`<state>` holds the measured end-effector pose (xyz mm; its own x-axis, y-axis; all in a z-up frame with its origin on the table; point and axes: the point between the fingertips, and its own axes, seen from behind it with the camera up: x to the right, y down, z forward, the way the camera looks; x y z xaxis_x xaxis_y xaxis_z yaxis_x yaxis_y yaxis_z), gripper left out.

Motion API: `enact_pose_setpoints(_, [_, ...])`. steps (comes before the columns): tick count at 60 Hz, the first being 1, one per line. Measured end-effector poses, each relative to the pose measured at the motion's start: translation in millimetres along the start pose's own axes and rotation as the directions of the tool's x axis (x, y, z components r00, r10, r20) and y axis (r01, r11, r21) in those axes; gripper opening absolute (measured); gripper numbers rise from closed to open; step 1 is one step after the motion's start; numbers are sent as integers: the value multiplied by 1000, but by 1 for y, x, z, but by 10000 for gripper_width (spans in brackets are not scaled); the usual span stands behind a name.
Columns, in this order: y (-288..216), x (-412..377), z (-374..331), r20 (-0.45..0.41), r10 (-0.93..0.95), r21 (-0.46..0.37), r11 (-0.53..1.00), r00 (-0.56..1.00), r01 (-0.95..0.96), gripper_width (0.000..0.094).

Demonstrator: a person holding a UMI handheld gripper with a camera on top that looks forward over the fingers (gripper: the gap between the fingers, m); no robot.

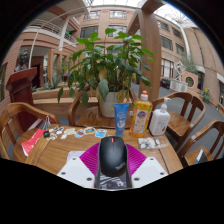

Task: Arrange mouse

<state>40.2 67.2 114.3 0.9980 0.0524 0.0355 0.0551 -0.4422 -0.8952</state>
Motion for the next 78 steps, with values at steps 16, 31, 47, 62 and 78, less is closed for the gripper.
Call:
enact_pose_setpoints(16, [106,-42,58,-6,18,-224,974,1000,-19,415])
enact_pose_setpoints(31, [84,-44,22,1,10,-205,979,1000,-10,861])
enact_pose_setpoints(47, [39,-50,-99,-2,-6,-114,993,1000,6,862])
enact_pose_setpoints(62, [19,-57,-214,-2,-40,-31,999,999,40,853])
enact_pose_setpoints(78, [26,-66,-288,23,-29,-20,999,999,30,849])
